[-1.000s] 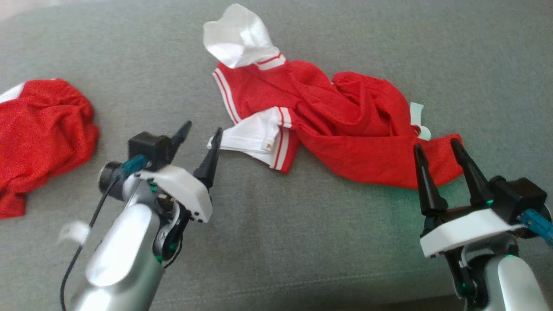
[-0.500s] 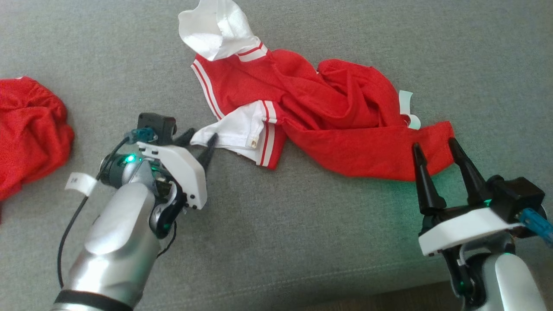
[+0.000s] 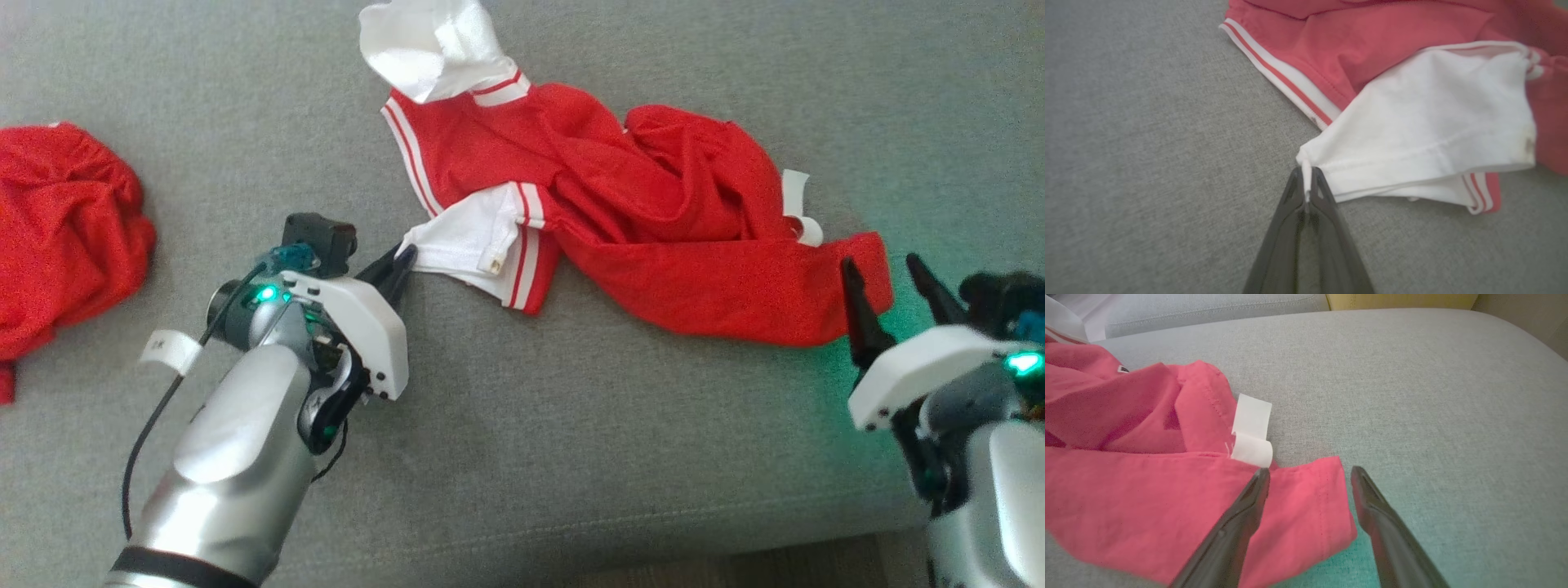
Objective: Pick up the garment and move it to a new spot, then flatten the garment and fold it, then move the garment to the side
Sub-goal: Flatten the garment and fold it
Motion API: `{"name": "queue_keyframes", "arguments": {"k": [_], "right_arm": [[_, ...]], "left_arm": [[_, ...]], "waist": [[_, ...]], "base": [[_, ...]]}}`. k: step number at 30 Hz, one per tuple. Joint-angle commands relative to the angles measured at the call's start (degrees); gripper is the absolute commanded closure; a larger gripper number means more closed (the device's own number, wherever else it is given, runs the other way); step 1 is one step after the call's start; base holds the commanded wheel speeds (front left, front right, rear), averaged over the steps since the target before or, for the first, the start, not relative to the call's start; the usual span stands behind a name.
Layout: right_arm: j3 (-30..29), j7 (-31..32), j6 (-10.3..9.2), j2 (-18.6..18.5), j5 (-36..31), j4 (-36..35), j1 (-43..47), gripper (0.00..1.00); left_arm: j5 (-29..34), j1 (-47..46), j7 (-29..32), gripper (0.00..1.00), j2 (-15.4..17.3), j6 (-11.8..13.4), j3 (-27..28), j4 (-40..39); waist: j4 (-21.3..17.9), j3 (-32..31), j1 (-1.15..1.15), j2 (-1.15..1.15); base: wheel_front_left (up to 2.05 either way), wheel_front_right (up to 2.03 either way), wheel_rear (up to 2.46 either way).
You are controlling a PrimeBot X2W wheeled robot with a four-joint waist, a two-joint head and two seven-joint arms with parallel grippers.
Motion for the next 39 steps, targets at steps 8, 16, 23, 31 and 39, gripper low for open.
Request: {"name": "queue_keyframes", "arguments": {"k": [8,16,23,31,39], "right_arm": [[-0.04,3.96,0.24,-3.16,0.37,6.02,-6.87,0.00],[0.70,5.50,0.24,-3.89,3.06,7.36,-7.14,1.00],[-0.92,-2.02,0.24,-3.98,3.10,-1.04,-4.97,1.00],[-2.26,-7.10,0.24,-4.29,3.51,-16.54,-3.02,1.00],[-3.86,-6.69,0.24,-7.58,4.18,-28.24,-8.21,1.00]], "left_arm": [[0.70,-2.31,-1.55,1.00,1.63,0.33,1.20,-3.81],[-0.02,-1.03,-4.43,1.00,2.35,1.17,2.12,-6.49],[-0.41,1.68,-9.65,1.00,3.79,4.01,4.82,-12.83],[0.46,3.88,-13.74,1.00,8.74,9.73,11.03,-30.38],[3.03,-1.23,-11.05,1.00,12.86,12.73,14.75,-46.74]], "waist": [[2.19,2.60,0.00,0.00],[2.84,2.14,0.00,0.00],[3.12,-0.85,0.00,0.00],[3.91,-7.22,0.00,0.00],[5.10,-14.24,0.00,0.00]], "base": [[0.00,0.00,0.00],[0.00,0.00,0.00],[0.00,0.00,0.00],[0.00,0.00,0.00],[0.00,0.00,0.00]]}}
